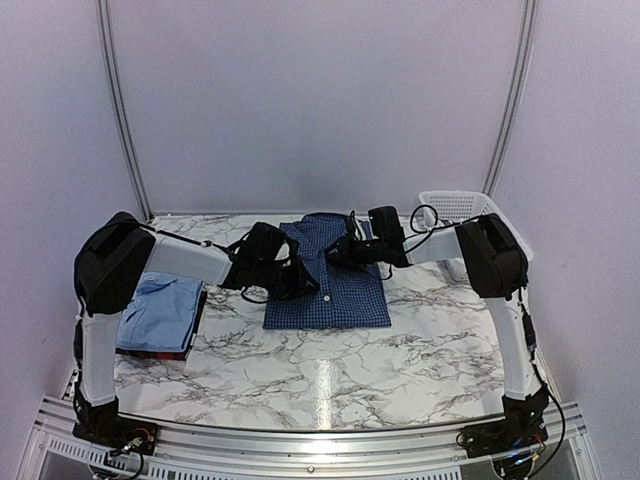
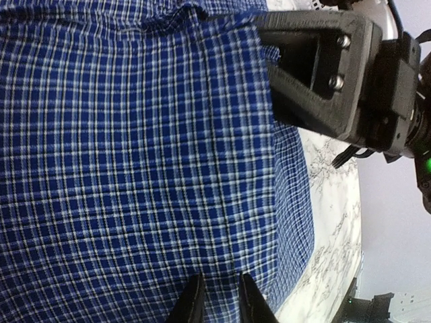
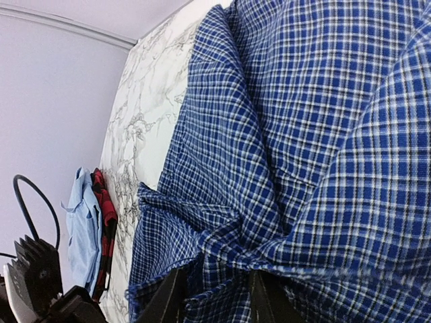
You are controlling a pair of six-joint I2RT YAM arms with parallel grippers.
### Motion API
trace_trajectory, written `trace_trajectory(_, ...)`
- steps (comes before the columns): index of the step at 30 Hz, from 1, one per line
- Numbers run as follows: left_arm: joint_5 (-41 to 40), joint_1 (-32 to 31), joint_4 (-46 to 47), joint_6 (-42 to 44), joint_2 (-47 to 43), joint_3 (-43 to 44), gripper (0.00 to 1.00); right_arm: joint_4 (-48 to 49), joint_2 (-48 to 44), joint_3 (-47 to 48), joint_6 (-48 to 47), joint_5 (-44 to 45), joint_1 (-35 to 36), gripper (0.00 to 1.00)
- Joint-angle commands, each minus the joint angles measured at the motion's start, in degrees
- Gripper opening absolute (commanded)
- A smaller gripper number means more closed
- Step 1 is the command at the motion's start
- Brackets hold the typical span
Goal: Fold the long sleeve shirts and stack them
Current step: Smooth out the 2/3-rectangle-folded shirt at the center of the board.
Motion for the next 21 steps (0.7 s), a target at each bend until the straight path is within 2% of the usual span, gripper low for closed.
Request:
trace_trajectory(1, 1.1, -0.6, 1.1, -0.1, 2.6, 1.9, 0.18, 0.8, 1.8, 3.1, 0.5, -0.4, -0.9, 0.32)
trace_trajectory(7, 1.6, -0.8, 1.1, -0.5, 4.3, 3.3, 0.18, -4.5, -1.9, 5.2, -4.7, 1.9, -2.7, 0.46)
trace_trajectory(10, 1.6, -0.9, 1.2, -0.5, 3.8, 3.7, 0.18, -5.0, -3.0, 5.6, -5.0, 1.1, -3.5, 0.49)
trace_trajectory(13, 1.1, -0.9, 1.2, -0.2, 2.8, 3.9, 0.18, -5.0, -4.4, 5.2, -4.9, -0.1, -3.7, 0.5)
trace_trajectory(18, 1.2, -0.9, 1.2, 0.2, 2.5, 5.2, 0.19, -0.5, -8.3, -1.6, -1.7, -1.4, -3.4, 0.5)
trace_trajectory(21, 1.5, -0.9, 1.0, 0.2, 2.6, 5.7, 0.19, -2.1, -12.0, -5.6, -2.6, 1.7, -3.4, 0.43)
